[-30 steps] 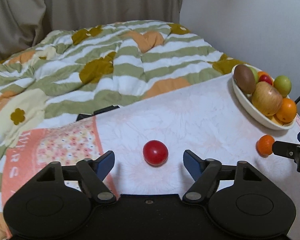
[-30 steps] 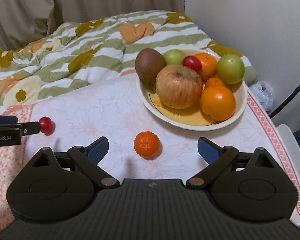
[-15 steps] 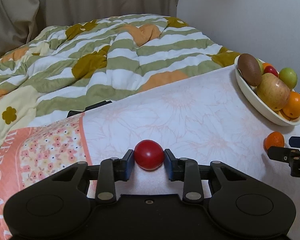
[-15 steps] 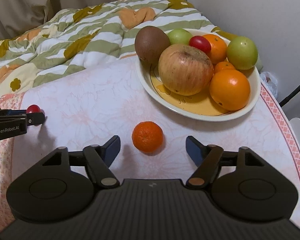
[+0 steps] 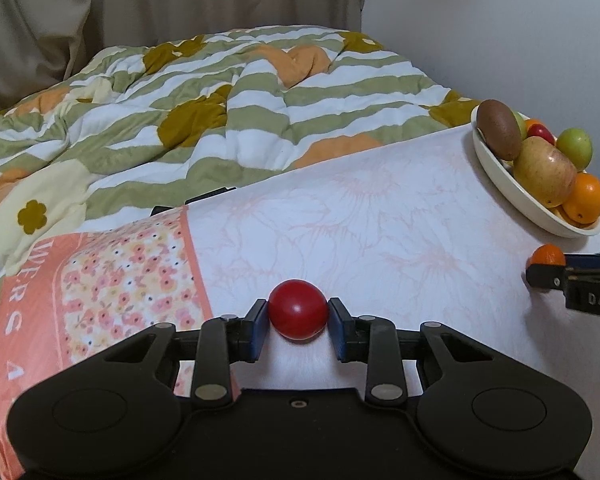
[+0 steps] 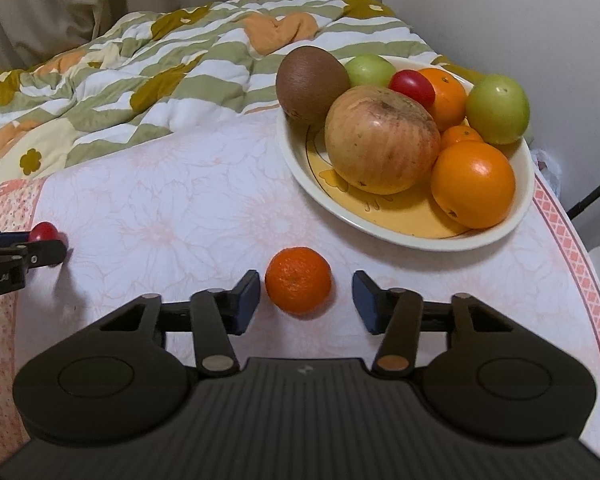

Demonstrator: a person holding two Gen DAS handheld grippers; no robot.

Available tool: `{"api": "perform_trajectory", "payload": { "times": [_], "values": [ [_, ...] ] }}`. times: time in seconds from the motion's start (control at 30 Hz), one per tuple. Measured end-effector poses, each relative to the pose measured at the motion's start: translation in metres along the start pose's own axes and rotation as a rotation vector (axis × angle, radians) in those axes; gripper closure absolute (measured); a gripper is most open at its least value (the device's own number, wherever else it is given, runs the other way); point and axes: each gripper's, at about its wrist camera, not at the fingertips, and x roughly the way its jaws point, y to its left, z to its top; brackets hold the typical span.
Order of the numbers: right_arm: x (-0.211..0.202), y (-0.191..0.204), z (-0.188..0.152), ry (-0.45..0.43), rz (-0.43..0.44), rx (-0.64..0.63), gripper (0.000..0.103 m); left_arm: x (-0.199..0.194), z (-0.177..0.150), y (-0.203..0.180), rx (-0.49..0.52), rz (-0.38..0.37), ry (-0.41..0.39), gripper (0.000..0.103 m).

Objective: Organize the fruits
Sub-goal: 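Grasp the cherry tomato with the left tool while the right tool grasps the tangerine, then carry the tomato and tangerine with both tools over the cream bowl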

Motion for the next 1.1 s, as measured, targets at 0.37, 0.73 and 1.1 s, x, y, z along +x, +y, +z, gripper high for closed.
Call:
{"api": "perform_trajectory", "payload": {
  "times": [0.37,0.73,1.1],
  "values": [
    [-0.036,0.0,-0.004,-0.063,0.011,-0.015,0.052,-0.05,-0.007,-0.007,-0.031,-0.011,-0.08,0.068],
    [-0.103,-0.028,-0.01,-0.143,0.062,-0.01,0.052,-0.11,-0.009,-0.055,-0.043,0.002,-0.181,0.068],
    [-0.151,-0.106,-0.003,-0.211,0.156,-0.097,0.052,-0.149,-0.005,-0.144,-0.112,0.072,-0.264,0.068]
  ]
}}
